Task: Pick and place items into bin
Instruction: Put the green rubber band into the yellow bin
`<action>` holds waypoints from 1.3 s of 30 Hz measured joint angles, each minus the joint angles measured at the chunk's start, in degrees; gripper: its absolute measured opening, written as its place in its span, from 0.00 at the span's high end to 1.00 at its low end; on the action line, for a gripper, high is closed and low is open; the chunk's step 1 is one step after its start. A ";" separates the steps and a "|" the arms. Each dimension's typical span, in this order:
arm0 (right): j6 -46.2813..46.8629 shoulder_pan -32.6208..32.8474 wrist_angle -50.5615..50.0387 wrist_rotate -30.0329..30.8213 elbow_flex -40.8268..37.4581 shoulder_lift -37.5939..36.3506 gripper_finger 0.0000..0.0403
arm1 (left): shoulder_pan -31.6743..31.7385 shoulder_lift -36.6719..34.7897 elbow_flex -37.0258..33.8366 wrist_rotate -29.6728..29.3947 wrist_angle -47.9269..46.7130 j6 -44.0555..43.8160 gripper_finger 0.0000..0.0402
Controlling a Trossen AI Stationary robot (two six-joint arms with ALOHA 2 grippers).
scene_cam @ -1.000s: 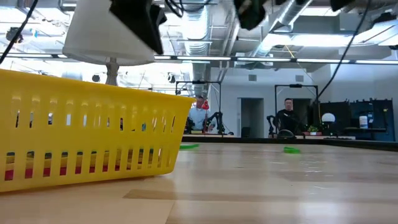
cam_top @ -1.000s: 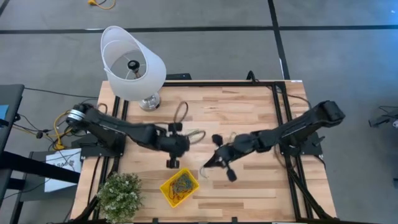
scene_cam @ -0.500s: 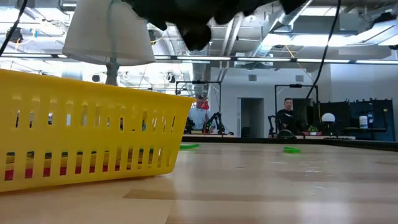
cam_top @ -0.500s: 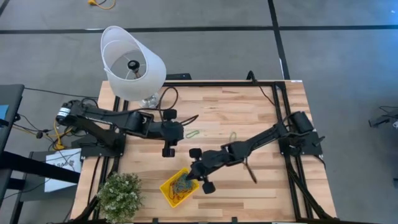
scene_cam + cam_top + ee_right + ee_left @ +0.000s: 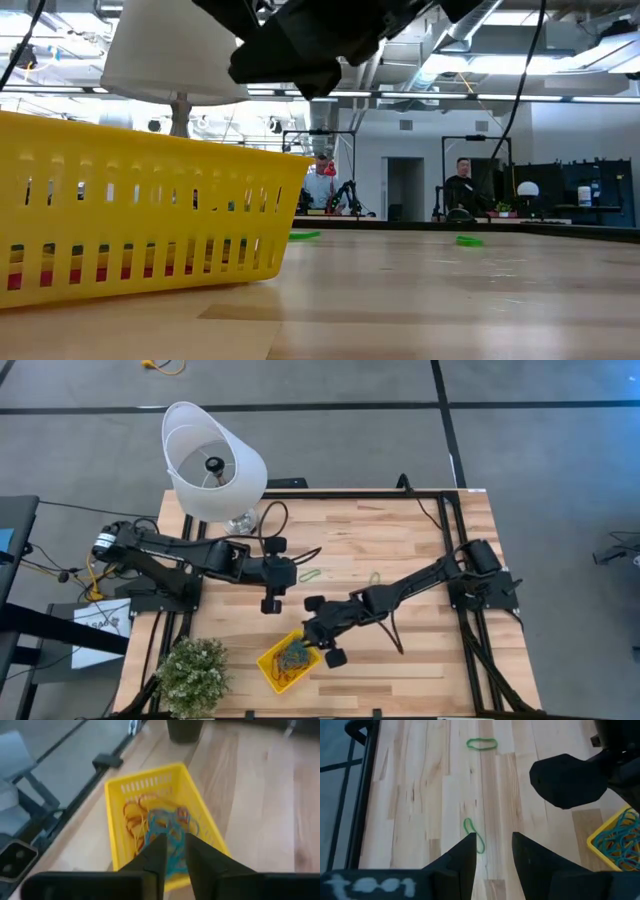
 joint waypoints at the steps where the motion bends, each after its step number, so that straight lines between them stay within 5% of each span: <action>1: 0.00 0.00 -1.74 0.01 0.53 -0.01 0.84 | 0.00 0.00 0.00 0.00 0.02 0.00 0.71; 6: 0.61 -0.45 -14.88 0.34 6.03 0.01 0.78 | 0.79 0.00 0.00 -0.34 0.09 -0.73 0.71; 11: 4.83 -2.63 -41.43 1.65 15.69 -0.03 0.77 | 4.04 -0.60 0.00 -0.03 0.46 2.47 0.71; 16: 4.86 -5.75 -63.44 12.87 19.07 -1.76 0.77 | 8.07 -0.79 0.00 3.02 0.10 2.59 0.71; 21: 8.07 -9.36 -73.67 22.27 15.91 -11.43 0.77 | 10.42 -0.81 0.00 4.23 -1.55 2.58 0.71; 25: 10.46 -12.42 -71.32 25.91 5.87 -25.63 0.77 | 10.91 -0.81 -0.08 8.71 -2.45 3.58 0.71; 28: 10.55 -15.42 -59.01 25.13 -7.24 -38.89 0.77 | 10.82 -1.33 -2.60 13.28 0.53 6.22 0.71; 34: 10.24 -18.38 -27.60 15.98 -36.68 -61.06 0.77 | 10.86 -0.77 -16.20 14.83 28.45 5.19 0.71; 39: 10.63 -17.46 -13.86 14.09 -51.55 -68.87 0.77 | 11.26 2.57 -25.55 14.18 47.59 -1.43 0.71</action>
